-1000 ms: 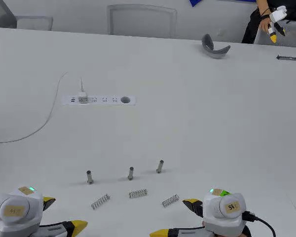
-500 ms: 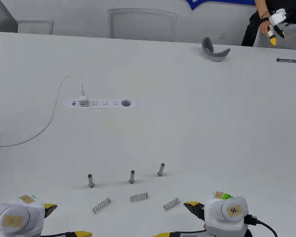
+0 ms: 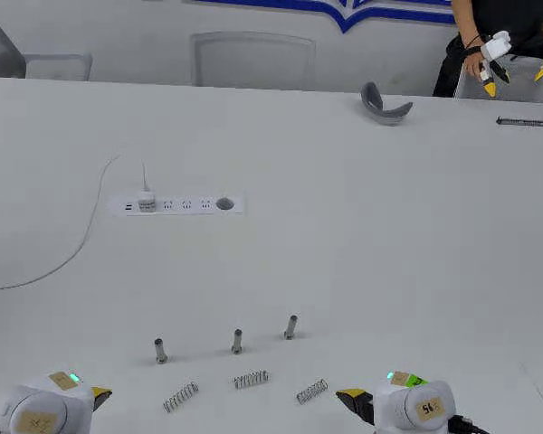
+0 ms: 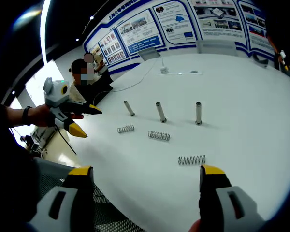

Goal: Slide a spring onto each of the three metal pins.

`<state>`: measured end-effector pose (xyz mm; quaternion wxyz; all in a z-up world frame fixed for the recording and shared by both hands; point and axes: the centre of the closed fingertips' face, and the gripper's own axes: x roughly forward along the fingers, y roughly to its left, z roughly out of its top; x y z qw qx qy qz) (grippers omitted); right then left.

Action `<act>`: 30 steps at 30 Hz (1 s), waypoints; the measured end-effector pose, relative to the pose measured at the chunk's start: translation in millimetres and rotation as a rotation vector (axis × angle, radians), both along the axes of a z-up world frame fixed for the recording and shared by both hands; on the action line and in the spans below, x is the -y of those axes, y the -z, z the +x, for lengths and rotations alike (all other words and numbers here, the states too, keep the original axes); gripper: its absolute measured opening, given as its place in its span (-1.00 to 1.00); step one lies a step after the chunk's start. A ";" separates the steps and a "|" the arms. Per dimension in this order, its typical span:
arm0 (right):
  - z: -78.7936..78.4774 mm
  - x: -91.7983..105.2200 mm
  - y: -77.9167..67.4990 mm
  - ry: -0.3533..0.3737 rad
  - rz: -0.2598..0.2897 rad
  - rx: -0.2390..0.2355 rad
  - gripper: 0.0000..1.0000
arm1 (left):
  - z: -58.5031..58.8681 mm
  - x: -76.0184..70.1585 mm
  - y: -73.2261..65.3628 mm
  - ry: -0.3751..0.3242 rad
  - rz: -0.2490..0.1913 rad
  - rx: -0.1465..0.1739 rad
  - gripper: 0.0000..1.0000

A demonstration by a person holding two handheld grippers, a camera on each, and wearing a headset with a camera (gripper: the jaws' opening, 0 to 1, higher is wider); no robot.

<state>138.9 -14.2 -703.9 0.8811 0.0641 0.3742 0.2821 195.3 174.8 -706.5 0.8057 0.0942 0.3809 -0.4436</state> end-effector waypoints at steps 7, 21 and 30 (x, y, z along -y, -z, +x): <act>-0.4 0.8 -2.2 0.006 0.001 0.002 0.84 | -0.9 5.4 2.8 0.011 0.004 -0.006 0.52; -1.4 2.1 -3.4 0.015 0.006 0.001 0.83 | 0.9 17.9 7.5 0.033 0.006 -0.015 0.48; -1.3 2.0 -6.8 0.020 0.012 0.008 0.83 | 3.1 28.0 12.1 0.056 0.013 -0.024 0.49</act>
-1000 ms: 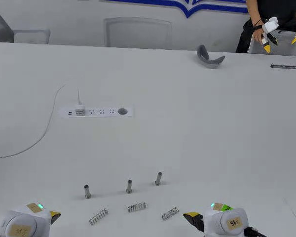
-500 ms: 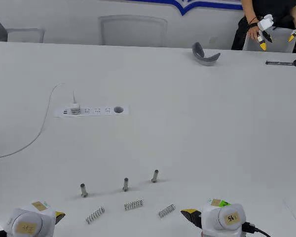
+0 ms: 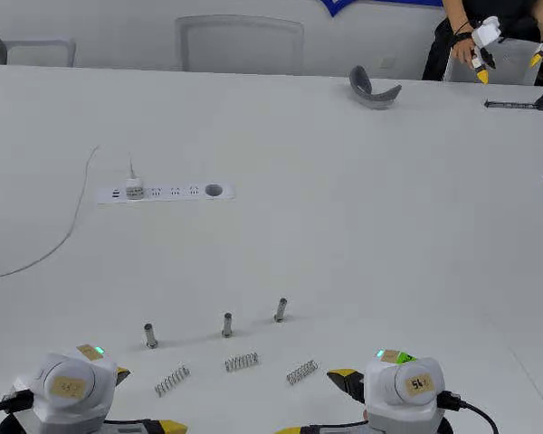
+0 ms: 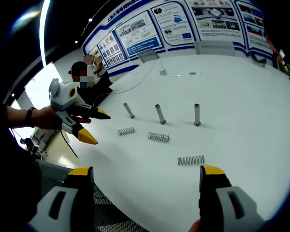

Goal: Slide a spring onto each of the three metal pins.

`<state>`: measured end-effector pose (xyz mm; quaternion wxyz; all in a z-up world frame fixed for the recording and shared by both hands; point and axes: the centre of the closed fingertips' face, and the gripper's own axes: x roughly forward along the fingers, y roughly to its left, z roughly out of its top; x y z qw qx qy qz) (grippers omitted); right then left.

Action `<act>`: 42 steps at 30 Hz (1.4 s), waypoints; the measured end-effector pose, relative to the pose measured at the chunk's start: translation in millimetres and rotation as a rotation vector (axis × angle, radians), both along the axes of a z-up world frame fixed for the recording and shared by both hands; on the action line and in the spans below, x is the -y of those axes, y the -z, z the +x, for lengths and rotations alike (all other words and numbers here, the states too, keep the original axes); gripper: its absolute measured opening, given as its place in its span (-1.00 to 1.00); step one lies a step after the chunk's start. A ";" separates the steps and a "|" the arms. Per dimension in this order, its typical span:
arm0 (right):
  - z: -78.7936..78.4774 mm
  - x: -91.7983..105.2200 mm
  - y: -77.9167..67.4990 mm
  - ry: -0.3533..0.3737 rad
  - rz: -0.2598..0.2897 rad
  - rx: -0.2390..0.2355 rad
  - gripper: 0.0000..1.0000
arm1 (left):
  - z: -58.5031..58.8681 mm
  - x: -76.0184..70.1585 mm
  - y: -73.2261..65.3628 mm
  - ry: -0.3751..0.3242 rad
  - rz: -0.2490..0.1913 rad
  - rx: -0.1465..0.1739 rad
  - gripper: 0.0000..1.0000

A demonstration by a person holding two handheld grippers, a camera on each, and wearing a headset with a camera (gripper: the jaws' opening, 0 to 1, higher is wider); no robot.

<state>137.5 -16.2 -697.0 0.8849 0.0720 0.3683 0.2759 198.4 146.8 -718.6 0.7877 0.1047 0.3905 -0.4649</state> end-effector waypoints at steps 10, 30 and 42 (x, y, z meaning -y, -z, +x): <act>-0.3 1.9 1.1 0.000 -0.001 -0.004 0.83 | 8.8 7.5 7.0 -0.013 -0.004 -0.015 0.45; -2.0 4.5 3.2 0.005 -0.001 -0.013 0.82 | 13.2 21.3 31.4 -0.024 0.025 -0.048 0.18; -4.1 1.4 4.6 -0.004 -0.001 -0.019 0.82 | 20.2 15.6 42.2 -0.035 0.053 -0.047 -0.12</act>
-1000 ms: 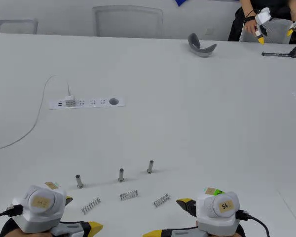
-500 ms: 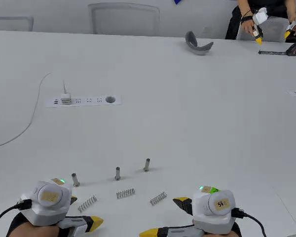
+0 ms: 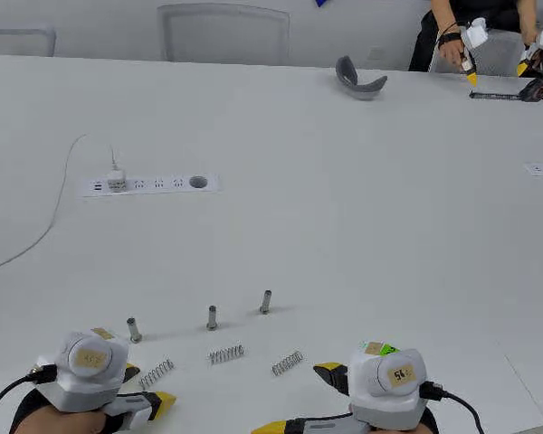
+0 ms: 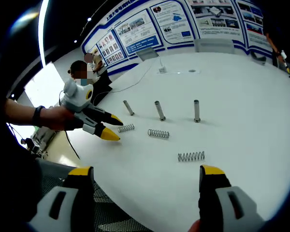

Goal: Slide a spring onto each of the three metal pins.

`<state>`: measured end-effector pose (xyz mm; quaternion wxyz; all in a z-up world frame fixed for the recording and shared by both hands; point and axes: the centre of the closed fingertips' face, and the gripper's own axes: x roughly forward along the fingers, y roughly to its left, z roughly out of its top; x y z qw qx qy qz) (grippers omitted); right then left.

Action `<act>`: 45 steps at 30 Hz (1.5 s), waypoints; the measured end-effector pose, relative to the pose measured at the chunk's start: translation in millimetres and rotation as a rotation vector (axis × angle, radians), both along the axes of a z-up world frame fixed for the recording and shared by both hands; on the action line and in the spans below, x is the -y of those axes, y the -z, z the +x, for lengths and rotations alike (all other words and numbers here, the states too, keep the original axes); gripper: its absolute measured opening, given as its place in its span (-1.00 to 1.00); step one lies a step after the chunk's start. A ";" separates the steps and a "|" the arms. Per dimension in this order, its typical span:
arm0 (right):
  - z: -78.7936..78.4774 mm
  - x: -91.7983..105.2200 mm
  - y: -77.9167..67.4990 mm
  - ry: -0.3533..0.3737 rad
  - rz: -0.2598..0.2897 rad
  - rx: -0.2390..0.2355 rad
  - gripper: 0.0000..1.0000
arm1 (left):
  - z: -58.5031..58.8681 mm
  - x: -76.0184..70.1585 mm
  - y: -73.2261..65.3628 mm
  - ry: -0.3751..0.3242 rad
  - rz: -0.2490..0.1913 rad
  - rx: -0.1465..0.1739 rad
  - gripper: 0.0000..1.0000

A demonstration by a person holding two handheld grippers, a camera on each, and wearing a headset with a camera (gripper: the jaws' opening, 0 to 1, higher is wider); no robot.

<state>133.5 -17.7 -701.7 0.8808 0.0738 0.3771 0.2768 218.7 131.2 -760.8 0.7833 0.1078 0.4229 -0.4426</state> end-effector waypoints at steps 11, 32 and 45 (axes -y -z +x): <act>-1.1 2.0 1.4 0.006 0.000 -0.005 0.82 | 5.0 -3.7 6.8 -0.018 0.025 0.008 -0.42; -0.6 -2.5 1.2 -0.001 0.006 -0.008 0.82 | 13.9 -10.9 10.7 0.037 0.144 0.123 -0.77; -2.8 -2.0 2.8 -0.003 0.005 -0.014 0.82 | 9.4 -15.8 4.9 0.008 0.128 0.088 -0.79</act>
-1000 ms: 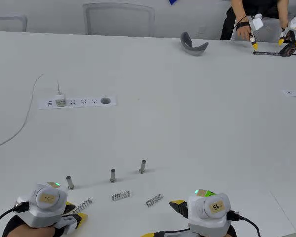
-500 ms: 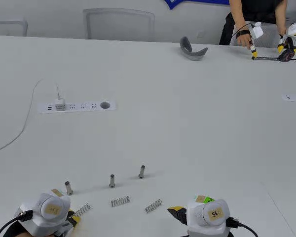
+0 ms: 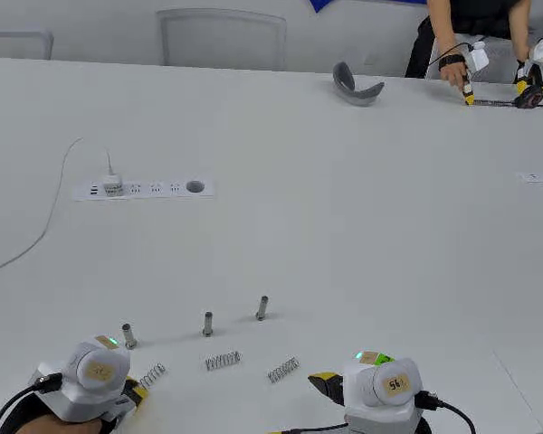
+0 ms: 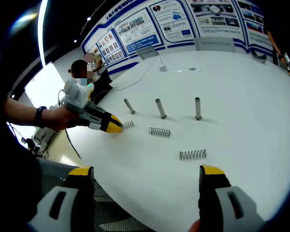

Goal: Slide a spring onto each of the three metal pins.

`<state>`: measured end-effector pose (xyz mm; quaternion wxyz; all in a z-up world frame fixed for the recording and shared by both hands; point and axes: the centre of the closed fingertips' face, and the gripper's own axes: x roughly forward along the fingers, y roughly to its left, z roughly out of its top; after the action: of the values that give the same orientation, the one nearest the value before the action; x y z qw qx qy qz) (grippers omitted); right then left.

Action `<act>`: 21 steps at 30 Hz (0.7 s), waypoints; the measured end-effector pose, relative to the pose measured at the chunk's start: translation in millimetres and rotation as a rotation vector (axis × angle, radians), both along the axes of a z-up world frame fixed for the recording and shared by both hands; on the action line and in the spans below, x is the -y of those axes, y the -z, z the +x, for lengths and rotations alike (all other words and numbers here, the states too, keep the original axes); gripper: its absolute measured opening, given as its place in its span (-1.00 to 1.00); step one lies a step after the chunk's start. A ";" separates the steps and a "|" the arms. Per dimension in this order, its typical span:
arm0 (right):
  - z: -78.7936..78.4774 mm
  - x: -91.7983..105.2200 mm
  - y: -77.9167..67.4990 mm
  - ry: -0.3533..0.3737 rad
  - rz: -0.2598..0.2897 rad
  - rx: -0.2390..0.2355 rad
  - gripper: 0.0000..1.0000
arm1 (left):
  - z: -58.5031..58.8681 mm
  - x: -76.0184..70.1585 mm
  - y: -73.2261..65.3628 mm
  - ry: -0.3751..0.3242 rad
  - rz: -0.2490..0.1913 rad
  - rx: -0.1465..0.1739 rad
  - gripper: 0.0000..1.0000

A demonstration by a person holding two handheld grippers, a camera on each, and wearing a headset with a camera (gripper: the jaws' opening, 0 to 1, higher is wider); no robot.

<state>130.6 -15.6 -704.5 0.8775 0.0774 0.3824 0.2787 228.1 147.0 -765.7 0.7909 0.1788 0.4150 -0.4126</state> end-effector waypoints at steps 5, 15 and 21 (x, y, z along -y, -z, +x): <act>-0.3 -2.2 0.7 -0.005 0.006 0.000 0.81 | -0.2 -3.0 -6.1 -0.011 -0.010 -0.002 -0.79; -1.5 -5.4 1.6 -0.012 0.018 -0.005 0.79 | -9.9 -5.7 -15.3 -0.006 -0.024 -0.007 -0.79; -2.0 -7.2 1.4 -0.016 0.027 -0.007 0.78 | -17.0 -5.1 -20.1 0.004 -0.040 -0.012 -0.79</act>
<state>128.7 -8.5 -705.9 0.8728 0.0871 0.3824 0.2904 211.1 152.0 -745.6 0.7909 0.1614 0.4112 -0.4235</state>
